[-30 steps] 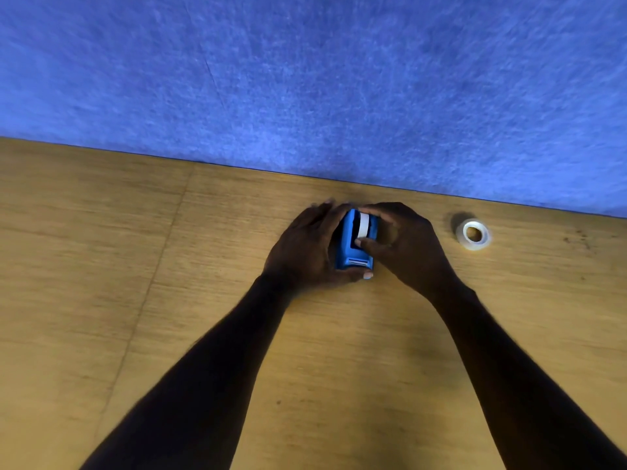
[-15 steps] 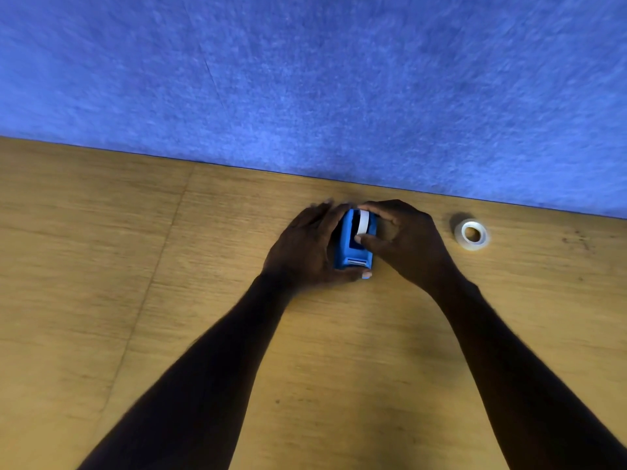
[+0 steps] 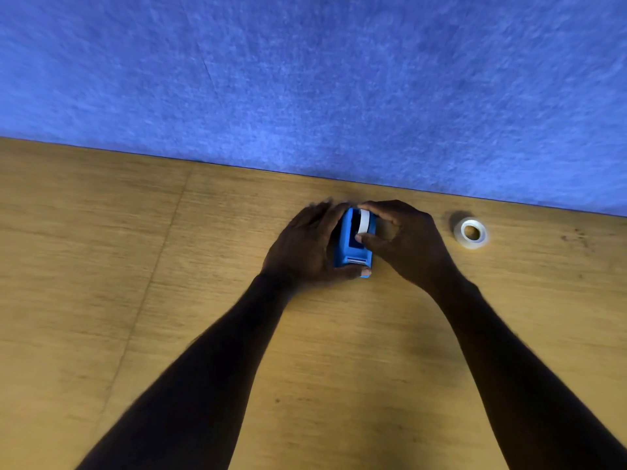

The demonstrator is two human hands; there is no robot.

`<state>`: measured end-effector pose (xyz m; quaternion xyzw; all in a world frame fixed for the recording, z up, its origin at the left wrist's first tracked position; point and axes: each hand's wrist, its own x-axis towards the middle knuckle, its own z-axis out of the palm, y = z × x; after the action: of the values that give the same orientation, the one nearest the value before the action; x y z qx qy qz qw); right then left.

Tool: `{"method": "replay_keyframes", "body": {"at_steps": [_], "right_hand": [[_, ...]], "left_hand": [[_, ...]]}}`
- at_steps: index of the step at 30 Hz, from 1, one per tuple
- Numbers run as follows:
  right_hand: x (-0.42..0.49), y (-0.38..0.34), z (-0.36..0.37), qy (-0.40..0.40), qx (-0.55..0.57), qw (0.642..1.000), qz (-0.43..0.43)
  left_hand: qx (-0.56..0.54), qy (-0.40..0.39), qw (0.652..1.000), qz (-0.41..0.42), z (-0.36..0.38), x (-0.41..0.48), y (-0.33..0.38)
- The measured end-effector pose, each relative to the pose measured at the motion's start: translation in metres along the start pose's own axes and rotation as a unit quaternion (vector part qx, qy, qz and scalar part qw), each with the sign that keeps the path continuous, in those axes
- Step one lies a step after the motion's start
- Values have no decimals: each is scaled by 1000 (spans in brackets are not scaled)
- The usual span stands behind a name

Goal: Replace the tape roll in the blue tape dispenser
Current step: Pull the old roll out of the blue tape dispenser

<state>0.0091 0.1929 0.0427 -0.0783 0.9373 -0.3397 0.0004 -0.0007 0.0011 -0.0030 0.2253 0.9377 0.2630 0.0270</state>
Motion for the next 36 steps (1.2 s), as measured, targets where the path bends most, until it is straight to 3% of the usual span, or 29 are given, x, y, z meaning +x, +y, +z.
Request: {"method": "replay_keyframes", "body": {"at_steps": [21,36], "right_hand": [[1,-1,-4,-36,-11,998,-43],[-3,-7,-11,33,53,998,-4]], "left_hand": [[1,29,999,29,-1,1,1],[-12,27,999,40,-3,0,2]]}}
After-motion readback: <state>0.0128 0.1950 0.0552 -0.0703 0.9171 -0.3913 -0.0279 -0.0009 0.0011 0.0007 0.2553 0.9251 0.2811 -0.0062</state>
